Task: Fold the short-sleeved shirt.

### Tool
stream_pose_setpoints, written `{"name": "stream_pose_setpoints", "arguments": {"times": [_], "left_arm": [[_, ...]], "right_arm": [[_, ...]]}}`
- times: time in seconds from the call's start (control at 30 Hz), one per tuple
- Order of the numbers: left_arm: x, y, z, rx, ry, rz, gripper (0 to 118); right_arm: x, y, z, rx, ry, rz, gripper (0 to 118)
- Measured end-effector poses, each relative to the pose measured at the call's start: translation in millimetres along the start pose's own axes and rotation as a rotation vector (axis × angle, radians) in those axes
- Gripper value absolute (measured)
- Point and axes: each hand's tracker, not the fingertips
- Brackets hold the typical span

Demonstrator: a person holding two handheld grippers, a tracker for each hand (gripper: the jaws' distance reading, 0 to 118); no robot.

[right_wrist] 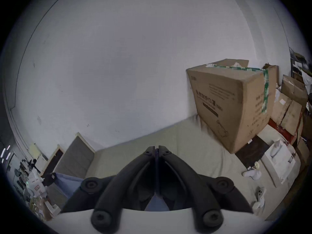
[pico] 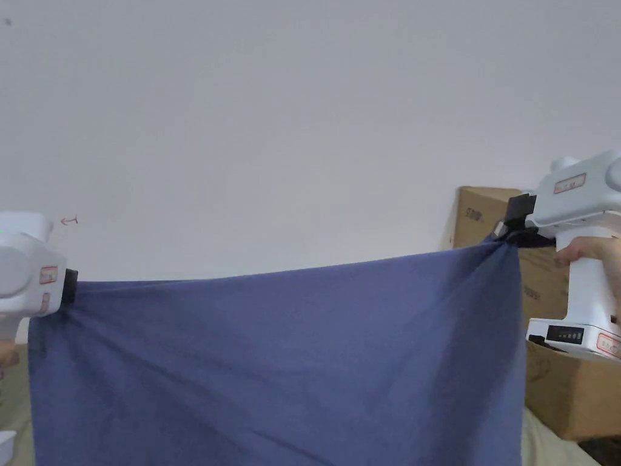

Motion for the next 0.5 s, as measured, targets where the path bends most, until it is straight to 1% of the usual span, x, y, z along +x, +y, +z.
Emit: {"name": "stream_pose_setpoints", "arguments": {"times": [0.2, 0.23, 0.27, 0.3, 0.4, 0.43, 0.5], "left_arm": [[-4, 74, -28, 0.105, 0.062, 0.059, 1], [-3, 86, -32, 0.129, 0.082, 0.047, 1], [-3, 99, -36, 0.14, 0.103, 0.026, 1], [-3, 111, -40, 0.165, 0.134, 0.052, 1], [-7, 141, -44, 0.225, 0.14, 0.136, 2], [-7, 148, -47, 0.224, 0.138, 0.113, 1], [-6, 156, -50, 0.266, 0.156, 0.083, 1]], "right_arm": [[-38, 58, -23, 0.1, 0.003, 0.011, 3], [-45, 66, -25, 0.123, 0.005, 0.022, 3], [-53, 73, -28, 0.139, -0.006, 0.061, 3], [-59, 79, -29, 0.168, -0.02, 0.074, 3], [-71, 94, -32, 0.194, -0.006, 0.058, 3], [-74, 98, -34, 0.191, -0.01, 0.072, 3], [-79, 101, -41, 0.208, -0.067, 0.135, 3]]}}
